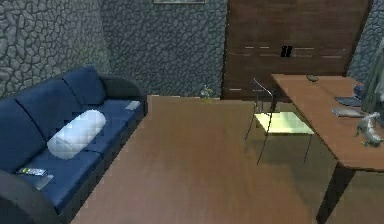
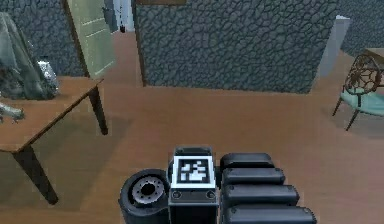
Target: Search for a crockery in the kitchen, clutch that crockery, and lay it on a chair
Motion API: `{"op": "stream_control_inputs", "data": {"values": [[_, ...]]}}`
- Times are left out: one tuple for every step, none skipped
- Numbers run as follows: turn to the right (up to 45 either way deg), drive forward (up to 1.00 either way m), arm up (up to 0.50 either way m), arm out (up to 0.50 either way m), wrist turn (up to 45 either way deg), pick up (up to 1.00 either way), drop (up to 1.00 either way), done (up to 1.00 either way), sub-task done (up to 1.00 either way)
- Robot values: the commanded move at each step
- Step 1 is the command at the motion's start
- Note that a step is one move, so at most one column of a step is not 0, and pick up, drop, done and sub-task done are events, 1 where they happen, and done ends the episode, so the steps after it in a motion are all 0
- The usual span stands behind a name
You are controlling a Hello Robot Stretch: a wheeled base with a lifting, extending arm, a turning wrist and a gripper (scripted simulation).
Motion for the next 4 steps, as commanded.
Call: {"op": "stream_control_inputs", "data": {"values": [[0.0,1.0,0.0,0.0,0.0,0.0,0.0,0.0,0.0],[12.0,0.0,0.0,0.0,0.0,0.0,0.0,0.0,0.0],[0.0,0.3,0.0,0.0,0.0,0.0,0.0,0.0,0.0],[39.0,0.0,0.0,0.0,0.0,0.0,0.0,0.0,0.0]]}}
